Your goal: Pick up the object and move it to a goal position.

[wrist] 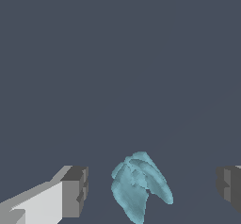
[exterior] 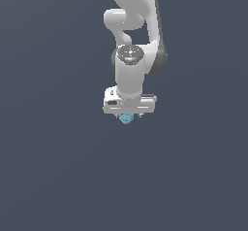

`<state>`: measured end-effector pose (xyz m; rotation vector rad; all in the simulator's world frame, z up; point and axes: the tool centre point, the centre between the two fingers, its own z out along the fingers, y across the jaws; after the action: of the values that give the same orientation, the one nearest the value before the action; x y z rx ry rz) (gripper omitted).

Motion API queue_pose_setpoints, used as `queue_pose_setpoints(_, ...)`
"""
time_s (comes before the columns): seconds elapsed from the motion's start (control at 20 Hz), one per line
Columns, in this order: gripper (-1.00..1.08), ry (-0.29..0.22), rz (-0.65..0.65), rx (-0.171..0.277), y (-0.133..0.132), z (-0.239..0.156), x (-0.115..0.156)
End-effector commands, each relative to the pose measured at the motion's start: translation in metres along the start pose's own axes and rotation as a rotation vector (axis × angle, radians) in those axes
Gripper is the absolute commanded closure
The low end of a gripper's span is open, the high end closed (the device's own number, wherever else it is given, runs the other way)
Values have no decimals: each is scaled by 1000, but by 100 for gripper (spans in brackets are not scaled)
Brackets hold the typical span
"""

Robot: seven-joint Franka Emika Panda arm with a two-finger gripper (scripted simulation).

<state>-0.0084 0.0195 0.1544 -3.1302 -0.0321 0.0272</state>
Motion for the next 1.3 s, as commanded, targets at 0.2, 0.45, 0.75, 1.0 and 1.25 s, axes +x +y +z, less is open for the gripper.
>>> queue_pose_setpoints(0.2, -92, -3, 2, -6, 9, 0, -1)
queue_pose_setpoints(0.45, -92, -10, 5, -18, 30, -1, -3)
queue_pose_setpoints(0.75, -92, -10, 2, -18, 29, 0, -4)
queue_pose_setpoints(1.0, -92, -9, -30, -18, 29, 4, -7)
queue_pose_setpoints(1.25, -92, -7, -100, -18, 27, 12, -14)
